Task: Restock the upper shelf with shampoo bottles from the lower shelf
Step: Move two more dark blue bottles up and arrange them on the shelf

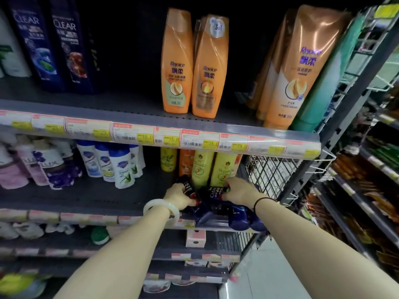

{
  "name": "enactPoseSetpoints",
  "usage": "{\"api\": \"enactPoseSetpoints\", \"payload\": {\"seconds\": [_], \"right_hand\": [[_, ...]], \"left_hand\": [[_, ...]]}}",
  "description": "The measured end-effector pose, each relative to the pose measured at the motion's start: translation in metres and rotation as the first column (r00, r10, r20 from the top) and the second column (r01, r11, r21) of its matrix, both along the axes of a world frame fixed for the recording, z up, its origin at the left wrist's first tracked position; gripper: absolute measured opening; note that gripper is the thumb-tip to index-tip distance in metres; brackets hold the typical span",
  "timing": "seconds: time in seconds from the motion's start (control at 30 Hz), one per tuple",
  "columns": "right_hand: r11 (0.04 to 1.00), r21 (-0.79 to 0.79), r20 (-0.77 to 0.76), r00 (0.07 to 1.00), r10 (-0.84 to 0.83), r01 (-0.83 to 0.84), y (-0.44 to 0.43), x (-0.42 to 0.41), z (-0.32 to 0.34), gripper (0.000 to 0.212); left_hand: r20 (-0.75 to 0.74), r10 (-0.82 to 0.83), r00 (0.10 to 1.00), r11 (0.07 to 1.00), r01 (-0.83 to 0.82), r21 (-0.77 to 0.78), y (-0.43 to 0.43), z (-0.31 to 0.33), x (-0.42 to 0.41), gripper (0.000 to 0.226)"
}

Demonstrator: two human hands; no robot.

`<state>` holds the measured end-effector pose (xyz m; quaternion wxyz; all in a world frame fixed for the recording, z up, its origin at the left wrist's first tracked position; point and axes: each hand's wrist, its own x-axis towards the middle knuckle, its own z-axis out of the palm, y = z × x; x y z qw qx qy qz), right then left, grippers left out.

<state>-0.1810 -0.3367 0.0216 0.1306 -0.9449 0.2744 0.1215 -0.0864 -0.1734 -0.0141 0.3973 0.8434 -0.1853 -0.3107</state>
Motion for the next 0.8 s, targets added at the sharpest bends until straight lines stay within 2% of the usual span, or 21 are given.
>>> {"api": "enactPoseSetpoints", "payload": {"seconds": [0.17, 0.33, 0.57, 0.8], "right_hand": [[1.000, -0.015, -0.051, 0.999, 0.009, -0.010, -0.004, 0.003, -0.005, 0.059], [1.000, 0.004, -0.056, 0.998, -0.019, 0.019, -0.006, 0.006, -0.005, 0.066], [0.990, 0.113, -0.039, 0.996, -0.080, 0.084, -0.014, 0.012, -0.008, 0.052], [0.973, 0.202, -0.069, 0.992, -0.103, 0.115, -0.016, 0.018, -0.013, 0.063]], "left_hand": [[-0.100, 0.089, 0.991, 0.992, -0.097, -0.085, -0.007, -0.023, 0.005, 0.075], [-0.209, 0.153, 0.966, 0.965, -0.192, -0.181, -0.010, -0.020, -0.003, 0.077], [-0.403, 0.182, 0.897, 0.935, -0.285, -0.211, -0.012, -0.027, 0.001, 0.090], [-0.489, 0.194, 0.851, 0.899, -0.354, -0.258, -0.016, -0.030, -0.001, 0.083]]}}
